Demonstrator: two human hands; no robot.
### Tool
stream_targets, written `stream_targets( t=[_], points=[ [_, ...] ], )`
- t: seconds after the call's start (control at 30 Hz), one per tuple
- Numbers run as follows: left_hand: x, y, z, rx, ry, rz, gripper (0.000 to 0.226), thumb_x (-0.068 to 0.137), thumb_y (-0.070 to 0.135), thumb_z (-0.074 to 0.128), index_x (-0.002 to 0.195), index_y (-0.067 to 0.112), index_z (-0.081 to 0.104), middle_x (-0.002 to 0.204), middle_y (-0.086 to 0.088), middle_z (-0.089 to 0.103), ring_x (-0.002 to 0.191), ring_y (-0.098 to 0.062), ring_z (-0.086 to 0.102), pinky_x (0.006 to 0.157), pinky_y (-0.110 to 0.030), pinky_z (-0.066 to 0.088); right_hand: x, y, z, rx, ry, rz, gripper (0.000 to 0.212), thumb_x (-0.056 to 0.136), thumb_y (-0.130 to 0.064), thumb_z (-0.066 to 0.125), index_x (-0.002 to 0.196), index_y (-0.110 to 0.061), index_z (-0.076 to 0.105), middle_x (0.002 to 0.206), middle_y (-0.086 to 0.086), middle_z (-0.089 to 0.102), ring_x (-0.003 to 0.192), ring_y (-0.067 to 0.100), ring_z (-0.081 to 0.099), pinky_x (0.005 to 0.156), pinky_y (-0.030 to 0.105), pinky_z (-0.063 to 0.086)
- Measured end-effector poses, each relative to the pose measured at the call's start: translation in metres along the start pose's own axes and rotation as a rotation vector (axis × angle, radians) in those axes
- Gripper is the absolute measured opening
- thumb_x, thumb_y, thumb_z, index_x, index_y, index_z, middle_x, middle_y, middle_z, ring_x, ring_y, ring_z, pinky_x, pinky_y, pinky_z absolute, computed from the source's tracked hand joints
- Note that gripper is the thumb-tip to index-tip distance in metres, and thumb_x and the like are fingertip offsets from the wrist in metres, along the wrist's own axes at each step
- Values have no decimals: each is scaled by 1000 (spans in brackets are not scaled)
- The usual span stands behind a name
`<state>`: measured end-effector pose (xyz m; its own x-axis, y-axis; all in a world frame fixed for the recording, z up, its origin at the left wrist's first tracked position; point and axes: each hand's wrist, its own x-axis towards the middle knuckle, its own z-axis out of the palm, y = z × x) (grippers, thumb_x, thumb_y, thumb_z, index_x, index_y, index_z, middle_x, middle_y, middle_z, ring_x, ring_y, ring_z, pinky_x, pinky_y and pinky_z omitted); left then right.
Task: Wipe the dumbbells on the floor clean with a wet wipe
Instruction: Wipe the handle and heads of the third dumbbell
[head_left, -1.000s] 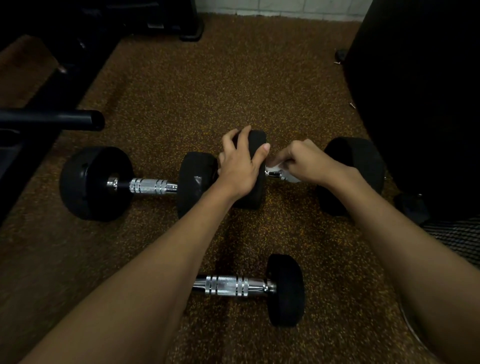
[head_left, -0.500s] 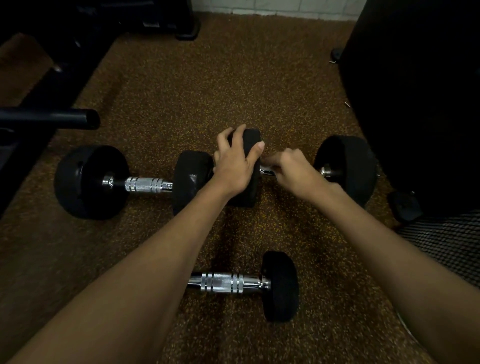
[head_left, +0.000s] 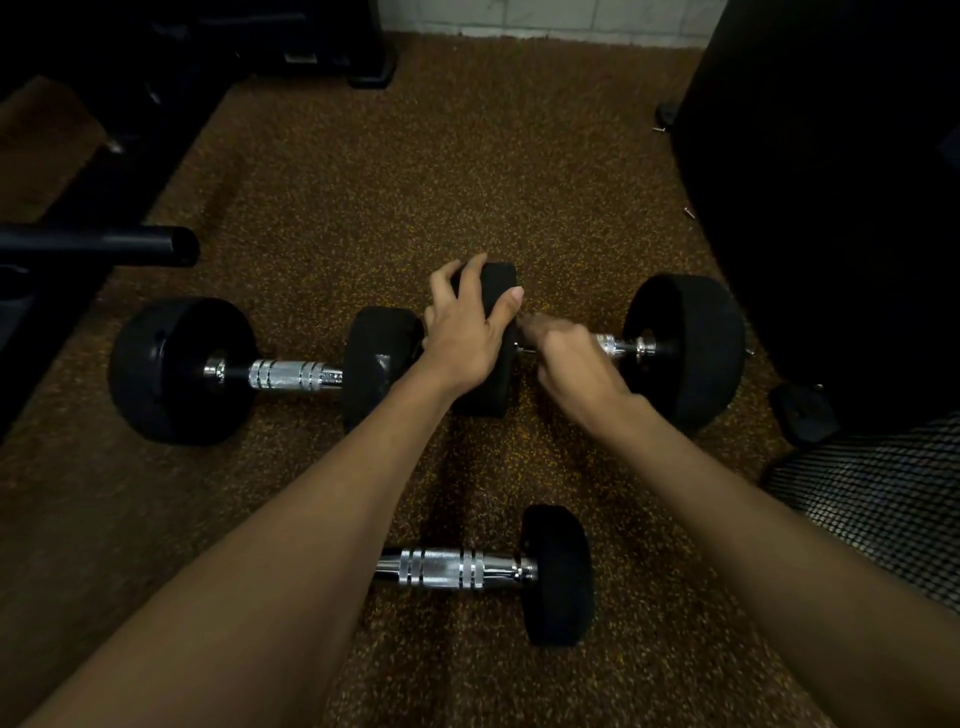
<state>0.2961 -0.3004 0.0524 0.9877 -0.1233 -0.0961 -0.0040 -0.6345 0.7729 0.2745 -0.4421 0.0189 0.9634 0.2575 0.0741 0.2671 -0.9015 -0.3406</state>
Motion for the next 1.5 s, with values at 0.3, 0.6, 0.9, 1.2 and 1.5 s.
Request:
stream_targets(
  t=[0.3,0.6,0.9,1.2,1.5],
  points=[
    [0,-2,3,4,33,5,60,95,48,42,148,26,23,151,-6,14,137,-33,23,111,-43,23,-45,19,1,-28,5,-137,59,78,19,53,133,-1,54,141,18,49,137,34,39,113,33,20],
    [0,0,3,11,19,-8,61,95,49,41,149,27,21,152,-5,12,137,-34,23,111,-43,22,-20,3,8,-30,79,-75,52,91,10,43,141,-1,42,149,19,39,143,29,30,115,26,12],
    [-2,-1,3,10,21,1,60,95,50,40,148,29,20,152,-4,11,137,-34,22,111,-45,22,-44,28,9,-302,32,-337,49,79,-11,35,112,-3,70,119,15,67,113,32,63,96,45,43],
    [-1,-2,2,4,4,0,62,95,51,40,149,28,19,152,-3,11,137,-33,22,111,-44,22,6,-2,-13,65,52,114,27,98,-15,42,115,-4,60,108,20,66,98,36,61,81,41,50],
    [-2,0,0,-3,5,-4,62,95,49,42,149,28,20,152,-4,11,138,-33,21,111,-44,22,62,-4,-15,46,-412,415,40,96,-31,39,123,-7,56,126,19,57,111,36,57,87,42,46]
  ],
)
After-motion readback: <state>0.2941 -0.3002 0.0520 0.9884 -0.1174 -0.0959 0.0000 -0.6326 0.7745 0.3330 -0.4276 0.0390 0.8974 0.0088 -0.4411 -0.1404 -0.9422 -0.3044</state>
